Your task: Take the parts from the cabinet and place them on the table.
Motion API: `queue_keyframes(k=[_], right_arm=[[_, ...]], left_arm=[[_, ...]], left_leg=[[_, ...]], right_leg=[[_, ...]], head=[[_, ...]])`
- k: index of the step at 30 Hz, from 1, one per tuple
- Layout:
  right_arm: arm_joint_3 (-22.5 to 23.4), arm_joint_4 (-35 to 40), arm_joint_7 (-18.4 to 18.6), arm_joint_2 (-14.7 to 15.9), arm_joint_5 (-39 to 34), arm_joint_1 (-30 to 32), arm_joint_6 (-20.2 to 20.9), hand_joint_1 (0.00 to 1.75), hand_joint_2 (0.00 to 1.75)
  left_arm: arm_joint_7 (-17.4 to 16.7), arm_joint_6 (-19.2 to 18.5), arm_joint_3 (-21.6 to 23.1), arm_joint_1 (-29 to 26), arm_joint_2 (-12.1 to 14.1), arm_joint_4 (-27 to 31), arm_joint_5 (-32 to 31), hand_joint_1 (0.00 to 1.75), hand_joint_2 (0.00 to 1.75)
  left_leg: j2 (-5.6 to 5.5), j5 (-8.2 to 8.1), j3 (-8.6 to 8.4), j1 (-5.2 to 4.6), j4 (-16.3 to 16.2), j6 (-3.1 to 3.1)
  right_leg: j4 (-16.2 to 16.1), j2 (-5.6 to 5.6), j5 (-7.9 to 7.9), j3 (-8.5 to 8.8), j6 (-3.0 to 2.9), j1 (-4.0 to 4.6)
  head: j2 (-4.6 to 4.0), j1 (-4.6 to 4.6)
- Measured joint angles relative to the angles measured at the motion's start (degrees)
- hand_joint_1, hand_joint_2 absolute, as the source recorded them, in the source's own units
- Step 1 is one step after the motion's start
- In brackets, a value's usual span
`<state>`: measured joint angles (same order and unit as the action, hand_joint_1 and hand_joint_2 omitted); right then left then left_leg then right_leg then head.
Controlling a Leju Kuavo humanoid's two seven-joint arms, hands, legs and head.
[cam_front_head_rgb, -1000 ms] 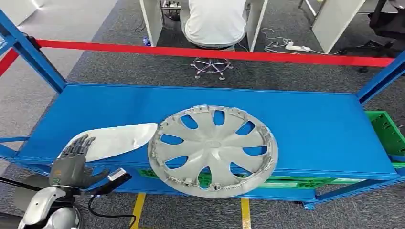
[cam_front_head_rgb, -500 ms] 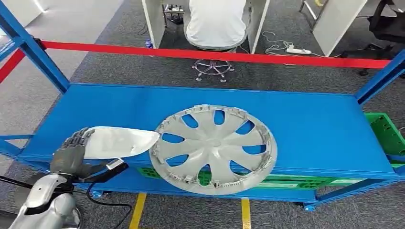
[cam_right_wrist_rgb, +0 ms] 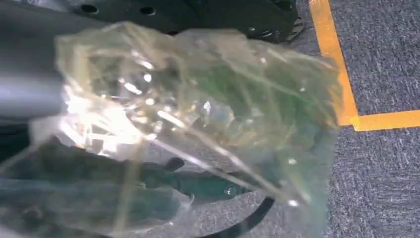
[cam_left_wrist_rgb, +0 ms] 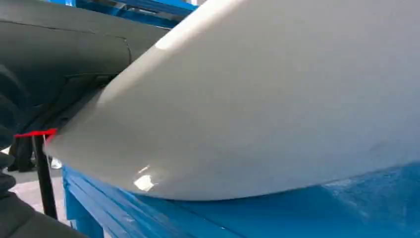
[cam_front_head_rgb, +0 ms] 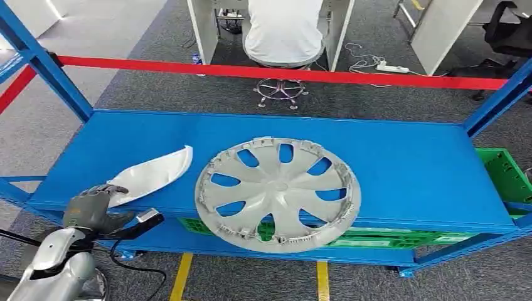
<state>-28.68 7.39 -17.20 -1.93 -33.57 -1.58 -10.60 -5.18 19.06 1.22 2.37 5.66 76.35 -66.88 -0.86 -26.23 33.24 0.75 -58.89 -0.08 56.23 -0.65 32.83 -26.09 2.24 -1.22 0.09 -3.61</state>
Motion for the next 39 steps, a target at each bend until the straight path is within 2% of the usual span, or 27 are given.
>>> queue_keyframes(k=[14,26,37,38,39], right_arm=[[-0.48,0.0,-0.06,0.0,-0.39,0.01,-0.07,0.0,0.0],[-0.48,0.0,-0.72,0.02,-2.18,0.2,-0.33,0.0,0.0],[-0.48,0.0,-0.96,0.02,-2.82,0.17,-0.68,0.0,0.0],[-0.48,0.0,-0.96,0.02,-2.84,0.17,-0.7,0.0,0.0],[-0.48,0.0,-0.96,0.02,-2.91,0.17,-0.7,0.0,0.0]], left_arm=[[1.75,0.31,-0.09,-0.61,0.04,0.59,1.99,1.75,1.75],[4.44,0.13,1.57,-4.27,-0.24,11.76,5.31,1.75,1.75],[4.79,0.22,2.6,-4.86,-0.24,15.58,5.51,1.75,1.75],[4.79,0.22,2.64,-4.85,-0.24,15.61,5.53,1.62,1.75],[4.79,0.2,2.67,-4.87,-0.24,15.69,5.57,0.07,1.75]], left_leg=[[0.0,0.0,0.02,0.01,0.0,0.0],[0.04,-0.2,0.22,-0.07,-0.01,0.07],[0.04,-0.26,0.32,-0.1,-0.01,0.04],[0.04,-0.27,0.32,-0.1,-0.01,0.04],[0.04,-0.27,0.32,-0.1,-0.01,0.04]], right_leg=[[0.03,0.04,0.0,-0.05,0.0,0.0],[0.01,0.15,0.03,-0.25,-0.01,-0.09],[0.01,0.15,0.1,-0.36,-0.02,-0.08],[0.01,0.15,0.11,-0.36,-0.03,-0.08],[0.01,0.15,0.11,-0.36,-0.03,-0.08]], head=[[0.0,0.0],[0.0,0.02],[0.0,0.0],[0.0,0.0],[0.0,0.0]])
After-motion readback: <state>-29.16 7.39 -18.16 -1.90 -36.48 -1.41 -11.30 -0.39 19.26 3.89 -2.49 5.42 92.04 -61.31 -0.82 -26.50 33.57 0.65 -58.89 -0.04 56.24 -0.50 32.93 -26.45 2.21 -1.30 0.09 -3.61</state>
